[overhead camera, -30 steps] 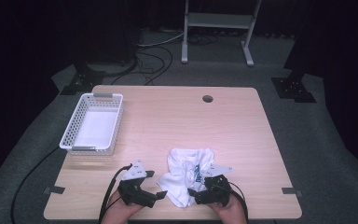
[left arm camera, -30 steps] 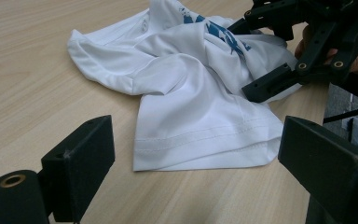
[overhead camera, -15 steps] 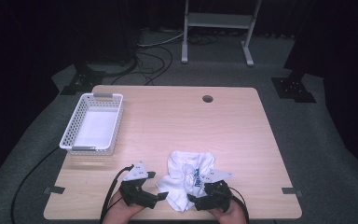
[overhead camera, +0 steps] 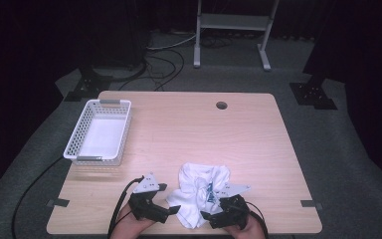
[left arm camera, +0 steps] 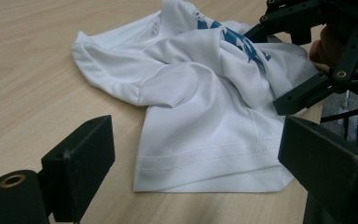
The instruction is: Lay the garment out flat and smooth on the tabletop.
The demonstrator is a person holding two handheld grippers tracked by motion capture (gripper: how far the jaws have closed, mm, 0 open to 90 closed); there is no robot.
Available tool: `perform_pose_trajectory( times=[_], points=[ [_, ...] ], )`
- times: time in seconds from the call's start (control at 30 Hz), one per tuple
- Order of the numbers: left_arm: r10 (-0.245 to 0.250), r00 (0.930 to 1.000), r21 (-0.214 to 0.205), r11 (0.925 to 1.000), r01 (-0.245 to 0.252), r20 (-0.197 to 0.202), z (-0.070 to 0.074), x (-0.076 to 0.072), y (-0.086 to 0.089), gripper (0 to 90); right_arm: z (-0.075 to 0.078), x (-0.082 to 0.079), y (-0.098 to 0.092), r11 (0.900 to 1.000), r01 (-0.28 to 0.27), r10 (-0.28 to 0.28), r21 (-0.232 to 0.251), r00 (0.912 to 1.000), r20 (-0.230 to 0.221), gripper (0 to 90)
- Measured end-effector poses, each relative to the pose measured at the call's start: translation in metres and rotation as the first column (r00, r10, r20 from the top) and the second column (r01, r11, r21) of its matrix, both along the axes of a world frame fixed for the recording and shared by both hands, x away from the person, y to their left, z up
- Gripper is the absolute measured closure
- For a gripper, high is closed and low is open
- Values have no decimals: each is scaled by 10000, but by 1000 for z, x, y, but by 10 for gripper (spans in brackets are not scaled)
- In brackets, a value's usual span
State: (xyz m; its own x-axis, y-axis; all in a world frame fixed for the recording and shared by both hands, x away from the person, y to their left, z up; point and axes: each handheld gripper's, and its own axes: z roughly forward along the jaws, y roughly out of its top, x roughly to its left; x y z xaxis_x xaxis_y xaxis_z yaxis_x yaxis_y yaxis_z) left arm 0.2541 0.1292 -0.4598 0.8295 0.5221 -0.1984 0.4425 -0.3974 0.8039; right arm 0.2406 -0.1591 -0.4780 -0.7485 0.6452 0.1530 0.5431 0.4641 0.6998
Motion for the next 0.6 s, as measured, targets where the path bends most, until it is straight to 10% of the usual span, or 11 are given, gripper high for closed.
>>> perform_pose_trajectory(
  times=[0.6],
  points=[
    [167, 9999, 21, 9999, -167, 1, 0, 9, -3, 98, 18, 5, -37, 9956, 26, 50, 940, 9968, -799, 175]
  ],
)
